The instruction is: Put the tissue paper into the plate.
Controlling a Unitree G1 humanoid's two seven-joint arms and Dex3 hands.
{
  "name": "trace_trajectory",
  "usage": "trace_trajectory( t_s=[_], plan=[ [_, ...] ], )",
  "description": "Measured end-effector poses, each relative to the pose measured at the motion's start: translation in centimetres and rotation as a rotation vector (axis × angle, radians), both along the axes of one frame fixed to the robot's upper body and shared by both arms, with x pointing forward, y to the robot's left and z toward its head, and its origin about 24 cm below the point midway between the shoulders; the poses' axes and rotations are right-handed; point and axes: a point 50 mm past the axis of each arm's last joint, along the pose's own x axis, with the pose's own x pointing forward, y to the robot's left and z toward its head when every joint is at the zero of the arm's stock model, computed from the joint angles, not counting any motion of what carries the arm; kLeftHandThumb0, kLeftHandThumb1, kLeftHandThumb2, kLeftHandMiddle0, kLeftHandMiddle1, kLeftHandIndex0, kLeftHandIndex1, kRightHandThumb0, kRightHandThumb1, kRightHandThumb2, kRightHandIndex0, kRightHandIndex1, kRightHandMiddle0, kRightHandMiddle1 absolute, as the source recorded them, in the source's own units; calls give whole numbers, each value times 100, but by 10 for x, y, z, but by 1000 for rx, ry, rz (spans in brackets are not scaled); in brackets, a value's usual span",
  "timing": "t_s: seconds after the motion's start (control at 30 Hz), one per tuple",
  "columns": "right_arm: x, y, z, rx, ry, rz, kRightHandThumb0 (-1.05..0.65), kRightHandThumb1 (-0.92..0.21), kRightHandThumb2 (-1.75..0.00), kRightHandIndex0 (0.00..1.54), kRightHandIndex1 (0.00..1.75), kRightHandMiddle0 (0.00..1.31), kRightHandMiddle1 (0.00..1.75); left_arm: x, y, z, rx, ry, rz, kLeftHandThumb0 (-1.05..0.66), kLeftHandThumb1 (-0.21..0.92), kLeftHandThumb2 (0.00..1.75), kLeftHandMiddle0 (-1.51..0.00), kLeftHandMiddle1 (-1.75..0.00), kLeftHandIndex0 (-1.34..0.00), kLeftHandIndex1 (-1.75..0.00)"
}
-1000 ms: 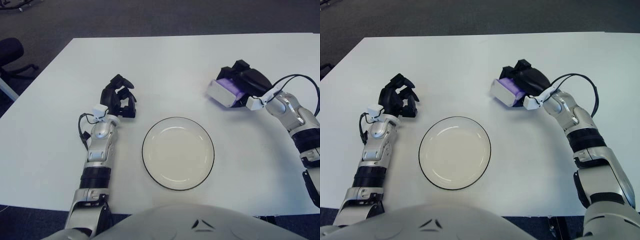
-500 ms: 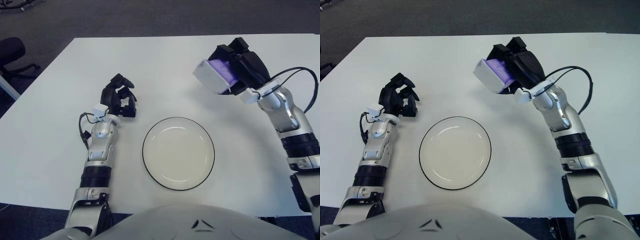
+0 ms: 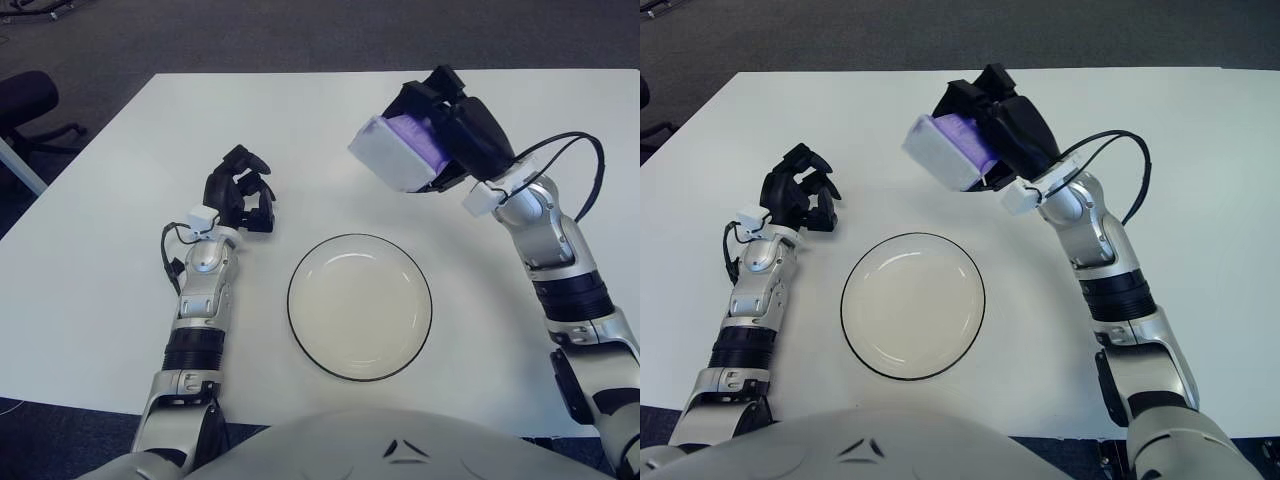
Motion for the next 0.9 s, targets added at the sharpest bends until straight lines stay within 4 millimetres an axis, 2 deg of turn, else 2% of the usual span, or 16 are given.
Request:
trace_trajectory(
  t_s=[0.37,0.67,0.9],
  plan=[
    [-11,27,-13,-58,116,238,55,-13,-155,77,175,101,175,2,-1,0,3,-7,0,-1,-7,175,-90,-175,-70,-171],
    [-15,31,-17,-124,203,337,55,-13,-155,77,175,100,175,6,-3,-1,-3,-5,-2,-1,-3,171,-87,-173,-64,-174],
    [-19,35,-21,-178,248,402,55,-13,-154,76,175,99,175,12,-1,-5,-11,-4,-6,-1,-4,171,-90,-169,-65,-175]
  ],
)
